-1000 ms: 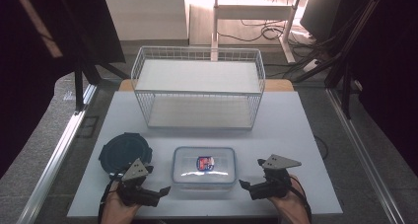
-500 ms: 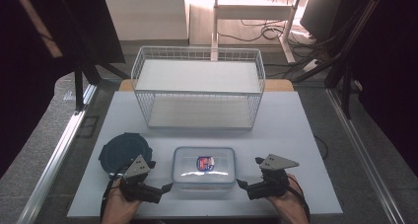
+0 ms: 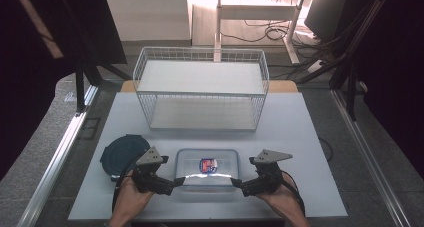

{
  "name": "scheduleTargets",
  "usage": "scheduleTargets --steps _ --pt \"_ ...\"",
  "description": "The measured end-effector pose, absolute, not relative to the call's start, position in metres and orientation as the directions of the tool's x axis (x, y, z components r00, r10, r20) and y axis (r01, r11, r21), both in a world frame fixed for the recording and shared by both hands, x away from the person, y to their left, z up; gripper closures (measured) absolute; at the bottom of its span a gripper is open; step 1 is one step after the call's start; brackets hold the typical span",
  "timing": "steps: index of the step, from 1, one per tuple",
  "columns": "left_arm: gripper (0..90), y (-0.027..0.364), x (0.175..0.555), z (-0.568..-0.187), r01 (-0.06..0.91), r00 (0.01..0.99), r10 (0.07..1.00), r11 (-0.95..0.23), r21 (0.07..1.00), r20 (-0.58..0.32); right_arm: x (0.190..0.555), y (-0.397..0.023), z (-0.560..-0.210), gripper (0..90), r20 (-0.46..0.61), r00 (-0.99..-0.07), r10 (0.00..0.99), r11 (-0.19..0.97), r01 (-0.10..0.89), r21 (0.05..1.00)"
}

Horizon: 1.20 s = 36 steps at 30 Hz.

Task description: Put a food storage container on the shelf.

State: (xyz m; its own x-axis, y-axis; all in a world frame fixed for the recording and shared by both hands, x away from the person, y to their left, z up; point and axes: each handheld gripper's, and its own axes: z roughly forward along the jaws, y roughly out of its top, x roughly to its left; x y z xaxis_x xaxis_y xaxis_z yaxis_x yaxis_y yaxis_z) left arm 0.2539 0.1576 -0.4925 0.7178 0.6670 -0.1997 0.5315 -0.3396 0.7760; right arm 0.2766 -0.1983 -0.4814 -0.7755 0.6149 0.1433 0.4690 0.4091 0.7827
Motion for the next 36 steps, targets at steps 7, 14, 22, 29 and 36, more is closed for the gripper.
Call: scheduleTargets --steps 7,14,22,29,36 --pt "0.4 0.147 0.271 -0.495 0.574 0.694 0.686 -0.344 0.743 -0.219 0.288 -0.184 -0.482 0.0 0.184 -0.782 0.595 0.433 0.505 0.747" --pt "0.0 0.147 0.278 -0.509 0.665 0.666 0.646 -0.291 0.687 -0.371 0.3 -0.18 -0.493 0.0 0.274 -0.767 0.581 0.437 0.577 0.69" --pt "0.0 0.148 0.284 -0.522 0.76 0.614 0.58 -0.251 0.6 -0.536 0.307 -0.181 -0.503 0.0 0.422 -0.719 0.553 0.395 0.672 0.626" --pt "12.2 0.155 0.275 -0.51 0.752 0.628 0.586 -0.288 0.592 -0.512 0.306 -0.19 -0.499 14.5 0.485 -0.678 0.553 0.382 0.723 0.576" --pt "33.7 0.169 0.255 -0.509 0.76 0.61 0.568 -0.224 0.61 -0.552 0.294 -0.202 -0.487 34.5 0.49 -0.664 0.564 0.337 0.728 0.597"
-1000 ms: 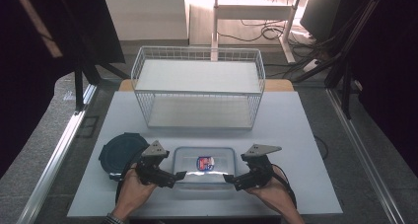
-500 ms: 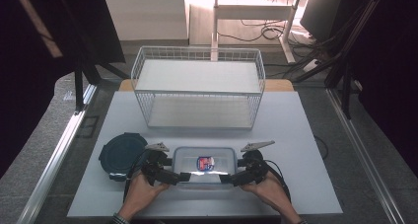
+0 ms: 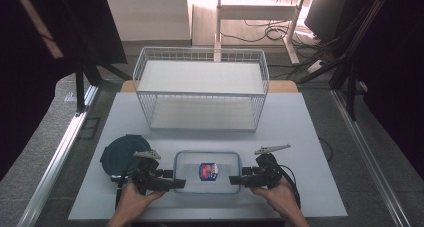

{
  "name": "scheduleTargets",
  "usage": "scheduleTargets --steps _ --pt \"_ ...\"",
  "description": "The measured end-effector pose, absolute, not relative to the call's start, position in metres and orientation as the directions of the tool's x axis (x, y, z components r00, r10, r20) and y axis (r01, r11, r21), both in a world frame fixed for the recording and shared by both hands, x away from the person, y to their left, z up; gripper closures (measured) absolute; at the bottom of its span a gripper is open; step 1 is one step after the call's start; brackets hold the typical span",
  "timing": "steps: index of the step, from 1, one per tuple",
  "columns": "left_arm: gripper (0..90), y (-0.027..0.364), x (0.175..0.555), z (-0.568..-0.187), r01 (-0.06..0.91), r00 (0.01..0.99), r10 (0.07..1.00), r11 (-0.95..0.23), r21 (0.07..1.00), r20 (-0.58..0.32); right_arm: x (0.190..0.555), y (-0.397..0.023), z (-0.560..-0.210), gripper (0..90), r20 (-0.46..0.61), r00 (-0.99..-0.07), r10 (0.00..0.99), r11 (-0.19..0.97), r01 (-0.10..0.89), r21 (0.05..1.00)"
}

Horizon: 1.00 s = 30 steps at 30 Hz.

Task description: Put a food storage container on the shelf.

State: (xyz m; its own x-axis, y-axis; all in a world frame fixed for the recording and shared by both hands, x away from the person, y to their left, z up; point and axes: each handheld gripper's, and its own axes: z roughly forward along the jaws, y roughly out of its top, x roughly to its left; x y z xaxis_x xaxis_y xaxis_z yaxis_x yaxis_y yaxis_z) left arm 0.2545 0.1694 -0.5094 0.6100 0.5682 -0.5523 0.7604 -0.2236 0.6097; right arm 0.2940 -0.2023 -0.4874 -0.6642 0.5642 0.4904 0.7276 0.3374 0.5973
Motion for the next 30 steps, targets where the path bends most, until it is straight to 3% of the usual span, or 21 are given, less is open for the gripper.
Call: scheduleTargets --steps 4,11,30 --pt "46.5 0.178 0.251 -0.512 0.772 0.595 0.535 -0.17 0.613 -0.6 0.287 -0.21 -0.484 45.3 0.502 -0.664 0.554 0.314 0.725 0.612" --pt "52.9 0.179 0.25 -0.508 0.744 0.61 0.544 -0.143 0.653 -0.576 0.28 -0.214 -0.479 51.4 0.477 -0.677 0.56 0.303 0.704 0.643" --pt "53.1 0.18 0.247 -0.495 0.703 0.617 0.546 -0.059 0.709 -0.567 0.278 -0.211 -0.46 50.3 0.402 -0.712 0.576 0.278 0.633 0.723"
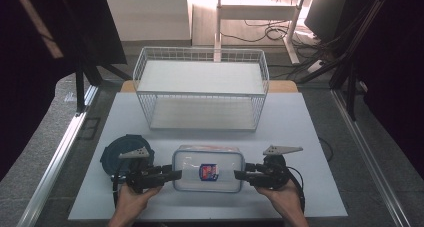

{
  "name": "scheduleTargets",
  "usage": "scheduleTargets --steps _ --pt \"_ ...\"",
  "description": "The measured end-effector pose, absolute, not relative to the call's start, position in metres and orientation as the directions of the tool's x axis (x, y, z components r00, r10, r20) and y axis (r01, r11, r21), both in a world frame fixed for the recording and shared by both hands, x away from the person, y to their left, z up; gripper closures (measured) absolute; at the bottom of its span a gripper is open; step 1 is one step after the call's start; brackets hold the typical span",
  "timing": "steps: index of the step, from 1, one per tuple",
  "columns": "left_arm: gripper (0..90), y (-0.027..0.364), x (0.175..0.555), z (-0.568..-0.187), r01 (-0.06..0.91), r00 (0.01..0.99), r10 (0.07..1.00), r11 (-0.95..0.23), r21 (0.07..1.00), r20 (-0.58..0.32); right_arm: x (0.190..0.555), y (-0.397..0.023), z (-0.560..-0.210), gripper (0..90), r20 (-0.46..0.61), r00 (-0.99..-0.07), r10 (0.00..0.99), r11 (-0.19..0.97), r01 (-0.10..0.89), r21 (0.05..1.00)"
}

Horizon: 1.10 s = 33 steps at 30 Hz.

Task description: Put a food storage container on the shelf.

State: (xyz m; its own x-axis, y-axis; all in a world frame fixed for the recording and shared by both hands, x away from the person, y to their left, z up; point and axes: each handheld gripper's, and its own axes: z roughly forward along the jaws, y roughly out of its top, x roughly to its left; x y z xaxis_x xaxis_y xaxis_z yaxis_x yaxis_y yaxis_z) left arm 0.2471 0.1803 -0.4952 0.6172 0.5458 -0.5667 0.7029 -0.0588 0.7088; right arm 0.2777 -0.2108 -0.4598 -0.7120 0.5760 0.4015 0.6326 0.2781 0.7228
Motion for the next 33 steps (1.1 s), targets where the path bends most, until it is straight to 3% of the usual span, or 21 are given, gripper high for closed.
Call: scheduleTargets --steps 17,33 --pt "53.1 0.191 0.272 -0.45 0.657 0.64 0.561 -0.045 0.752 -0.525 0.307 -0.202 -0.416 50.7 0.368 -0.741 0.562 0.239 0.571 0.785" --pt "53.1 0.201 0.311 -0.383 0.604 0.66 0.585 -0.038 0.796 -0.472 0.346 -0.193 -0.362 50.7 0.358 -0.756 0.548 0.199 0.533 0.822"
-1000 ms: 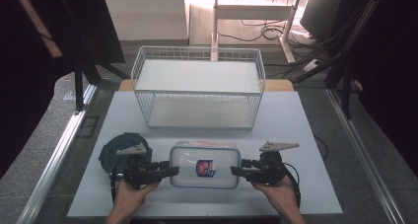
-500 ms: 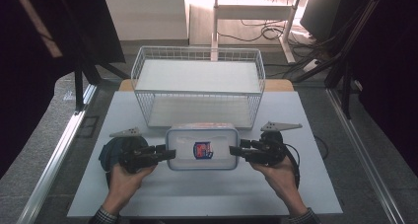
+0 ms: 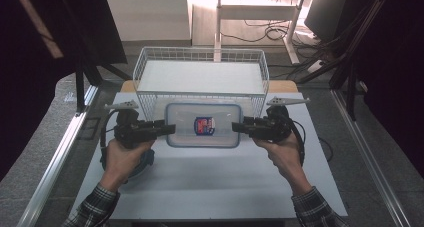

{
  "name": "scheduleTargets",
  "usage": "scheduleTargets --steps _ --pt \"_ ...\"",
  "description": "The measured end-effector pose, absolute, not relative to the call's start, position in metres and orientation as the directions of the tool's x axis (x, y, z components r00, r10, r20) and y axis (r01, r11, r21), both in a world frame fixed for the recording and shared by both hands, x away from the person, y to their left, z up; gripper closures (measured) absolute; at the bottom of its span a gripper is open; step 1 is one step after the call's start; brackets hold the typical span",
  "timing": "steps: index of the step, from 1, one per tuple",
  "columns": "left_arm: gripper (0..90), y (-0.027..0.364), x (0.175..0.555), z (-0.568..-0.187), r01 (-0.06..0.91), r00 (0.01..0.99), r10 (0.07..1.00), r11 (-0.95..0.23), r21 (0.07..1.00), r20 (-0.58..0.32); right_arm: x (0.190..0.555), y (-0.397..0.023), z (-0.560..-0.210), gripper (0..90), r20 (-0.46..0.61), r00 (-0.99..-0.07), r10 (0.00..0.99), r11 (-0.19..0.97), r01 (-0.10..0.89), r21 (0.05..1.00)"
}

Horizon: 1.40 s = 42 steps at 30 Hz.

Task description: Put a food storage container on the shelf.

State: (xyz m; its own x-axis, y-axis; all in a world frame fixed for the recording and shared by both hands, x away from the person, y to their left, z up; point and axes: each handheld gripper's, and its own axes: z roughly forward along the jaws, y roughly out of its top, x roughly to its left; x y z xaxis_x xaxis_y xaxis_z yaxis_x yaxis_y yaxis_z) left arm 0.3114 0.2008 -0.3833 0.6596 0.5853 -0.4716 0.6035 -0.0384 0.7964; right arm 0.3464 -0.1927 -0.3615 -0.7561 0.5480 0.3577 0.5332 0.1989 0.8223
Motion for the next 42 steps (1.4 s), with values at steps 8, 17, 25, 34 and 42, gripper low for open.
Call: scheduleTargets --steps 8,17,25,34,42 --pt "53.1 0.211 0.339 -0.367 0.588 0.669 0.565 -0.006 0.809 -0.483 0.367 -0.184 -0.337 50.8 0.337 -0.758 0.559 0.184 0.509 0.841" --pt "53.0 0.217 0.357 -0.354 0.587 0.662 0.57 0.008 0.809 -0.486 0.387 -0.177 -0.324 51.0 0.337 -0.757 0.559 0.178 0.507 0.843" --pt "53.0 0.222 0.374 -0.338 0.575 0.667 0.569 0.019 0.818 -0.482 0.403 -0.173 -0.307 51.2 0.34 -0.757 0.558 0.157 0.498 0.853" --pt "52.8 0.224 0.396 -0.318 0.561 0.667 0.581 0.019 0.828 -0.465 0.423 -0.17 -0.294 51.1 0.346 -0.752 0.562 0.13 0.493 0.861" --pt "52.6 0.226 0.415 -0.323 0.576 0.651 0.579 0.046 0.816 -0.492 0.442 -0.168 -0.293 51.1 0.355 -0.742 0.569 0.118 0.5 0.858"
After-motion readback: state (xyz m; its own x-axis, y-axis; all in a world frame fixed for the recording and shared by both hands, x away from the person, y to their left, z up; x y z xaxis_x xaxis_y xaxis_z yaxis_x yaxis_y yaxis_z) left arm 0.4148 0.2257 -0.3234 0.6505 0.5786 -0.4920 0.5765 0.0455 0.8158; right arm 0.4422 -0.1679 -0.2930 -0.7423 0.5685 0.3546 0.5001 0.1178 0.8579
